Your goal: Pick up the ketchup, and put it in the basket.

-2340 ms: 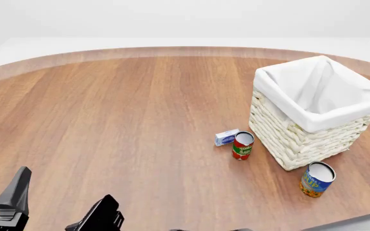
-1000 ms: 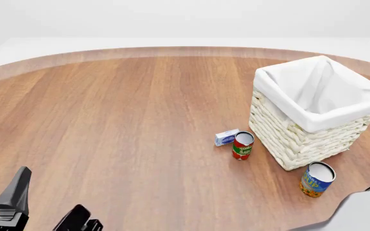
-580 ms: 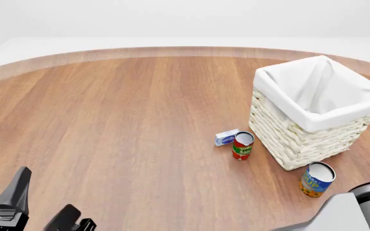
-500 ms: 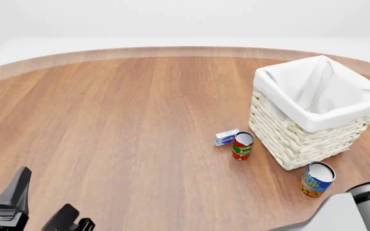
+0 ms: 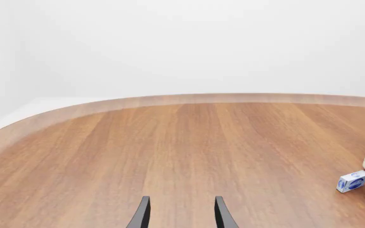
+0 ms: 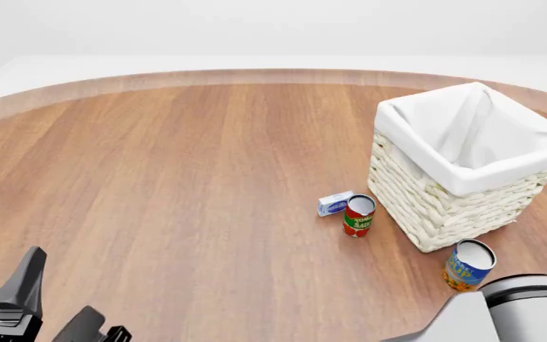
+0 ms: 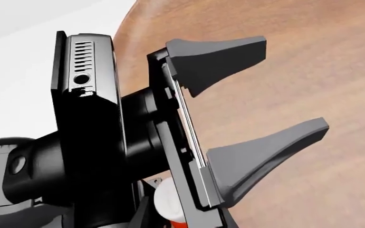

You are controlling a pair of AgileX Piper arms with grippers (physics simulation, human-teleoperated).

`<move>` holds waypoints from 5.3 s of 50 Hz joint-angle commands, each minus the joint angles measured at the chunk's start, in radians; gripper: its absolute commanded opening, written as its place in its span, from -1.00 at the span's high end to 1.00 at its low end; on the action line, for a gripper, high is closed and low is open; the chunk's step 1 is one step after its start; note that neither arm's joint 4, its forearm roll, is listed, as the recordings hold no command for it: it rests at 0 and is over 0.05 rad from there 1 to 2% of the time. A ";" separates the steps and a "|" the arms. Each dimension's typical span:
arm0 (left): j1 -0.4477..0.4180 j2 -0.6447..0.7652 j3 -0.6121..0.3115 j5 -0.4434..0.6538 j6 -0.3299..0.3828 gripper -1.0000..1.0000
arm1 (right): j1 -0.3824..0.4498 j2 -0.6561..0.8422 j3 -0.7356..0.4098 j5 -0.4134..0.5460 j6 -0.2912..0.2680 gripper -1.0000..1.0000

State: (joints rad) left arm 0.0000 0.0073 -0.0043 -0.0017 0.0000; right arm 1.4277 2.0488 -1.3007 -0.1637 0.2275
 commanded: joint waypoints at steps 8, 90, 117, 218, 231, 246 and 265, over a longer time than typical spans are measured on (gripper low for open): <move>0.000 0.000 0.000 0.000 0.000 -1.00 | 0.000 0.014 -0.014 0.008 -0.003 1.00; 0.000 0.000 0.000 0.000 0.000 -1.00 | -0.178 -0.236 0.233 -0.125 0.046 1.00; 0.000 0.000 0.000 0.000 0.000 -1.00 | -0.304 -0.331 0.307 -0.159 -0.017 1.00; 0.000 0.000 0.000 0.000 0.000 -1.00 | -1.027 -0.933 0.672 -0.377 0.019 1.00; 0.000 0.000 0.000 0.000 0.000 -1.00 | -1.133 -1.008 0.721 -0.383 0.006 1.00; 0.000 0.000 0.000 0.000 0.000 -1.00 | -1.269 -1.108 0.774 -0.371 0.012 1.00; 0.000 0.000 0.000 0.000 0.000 -1.00 | -1.326 -1.123 0.765 -0.329 -0.014 1.00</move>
State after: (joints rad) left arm 0.0000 0.0073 -0.0043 -0.0017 0.0000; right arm 0.1371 0.9284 -0.5254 -0.5105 0.2105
